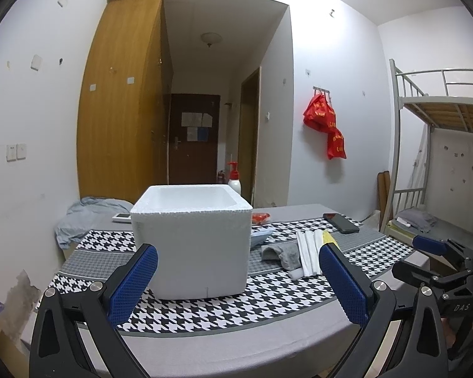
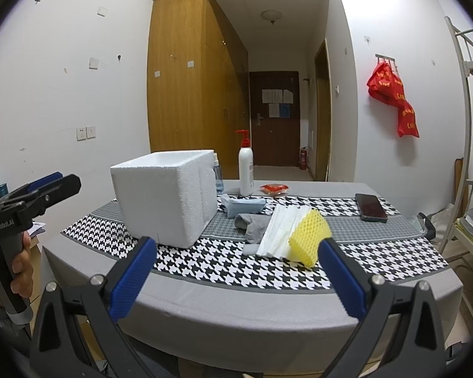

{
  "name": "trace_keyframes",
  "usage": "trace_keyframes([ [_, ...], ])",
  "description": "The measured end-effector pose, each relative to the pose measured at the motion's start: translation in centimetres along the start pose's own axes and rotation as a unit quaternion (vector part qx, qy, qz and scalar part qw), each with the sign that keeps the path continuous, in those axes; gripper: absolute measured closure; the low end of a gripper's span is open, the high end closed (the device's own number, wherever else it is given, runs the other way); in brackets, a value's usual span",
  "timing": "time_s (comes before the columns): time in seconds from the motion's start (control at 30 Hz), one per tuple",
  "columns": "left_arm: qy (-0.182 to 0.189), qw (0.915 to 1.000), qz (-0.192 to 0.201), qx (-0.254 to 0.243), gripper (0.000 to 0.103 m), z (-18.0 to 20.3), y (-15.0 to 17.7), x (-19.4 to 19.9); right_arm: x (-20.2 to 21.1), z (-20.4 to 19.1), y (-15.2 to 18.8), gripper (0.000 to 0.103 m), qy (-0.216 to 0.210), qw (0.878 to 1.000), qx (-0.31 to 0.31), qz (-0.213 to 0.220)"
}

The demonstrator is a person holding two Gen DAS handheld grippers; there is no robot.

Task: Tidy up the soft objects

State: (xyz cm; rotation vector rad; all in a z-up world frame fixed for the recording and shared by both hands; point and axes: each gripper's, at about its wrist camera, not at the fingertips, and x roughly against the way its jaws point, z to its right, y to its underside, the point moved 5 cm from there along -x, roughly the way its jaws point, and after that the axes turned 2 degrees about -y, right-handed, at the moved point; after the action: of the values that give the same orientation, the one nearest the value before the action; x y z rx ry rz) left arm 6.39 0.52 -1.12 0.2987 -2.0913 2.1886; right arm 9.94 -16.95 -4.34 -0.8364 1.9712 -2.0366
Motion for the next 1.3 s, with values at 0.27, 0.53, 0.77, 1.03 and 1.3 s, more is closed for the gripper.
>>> trace_keyframes([
  [0.27, 0.001, 0.9999, -0.009, 0.006, 0.001, -0.2, -0.2, -0.9, -0.6, 0.4, -0.1, 0.000, 0.004, 1.000, -0.002, -0.004],
  [0.53, 0.011, 0.9996, -0.024, 0.005, 0.001, 0.1, 0.1, -2.7, -1.5, 1.2, -0.1, 0.000, 0.009, 1.000, -0.005, -0.013],
  [0.77, 0.028, 0.9987, -0.042, -0.008, 0.001, 1.4, 0.2, -4.8, -3.0, 2.7, 0.2, 0.000, 0.017, 0.999, -0.017, -0.028],
  [1.03, 0.057, 0.9957, -0.068, -0.026, 0.001, 3.5, 0.6, -7.5, -4.3, 4.8, 0.7, 0.000, 0.032, 0.998, -0.030, -0.044],
  [1.3, 0.084, 0.9913, -0.096, -0.035, 0.001, 5.5, 1.0, -10.3, -5.4, 6.4, 0.9, 0.000, 0.044, 0.997, -0.036, -0.058],
])
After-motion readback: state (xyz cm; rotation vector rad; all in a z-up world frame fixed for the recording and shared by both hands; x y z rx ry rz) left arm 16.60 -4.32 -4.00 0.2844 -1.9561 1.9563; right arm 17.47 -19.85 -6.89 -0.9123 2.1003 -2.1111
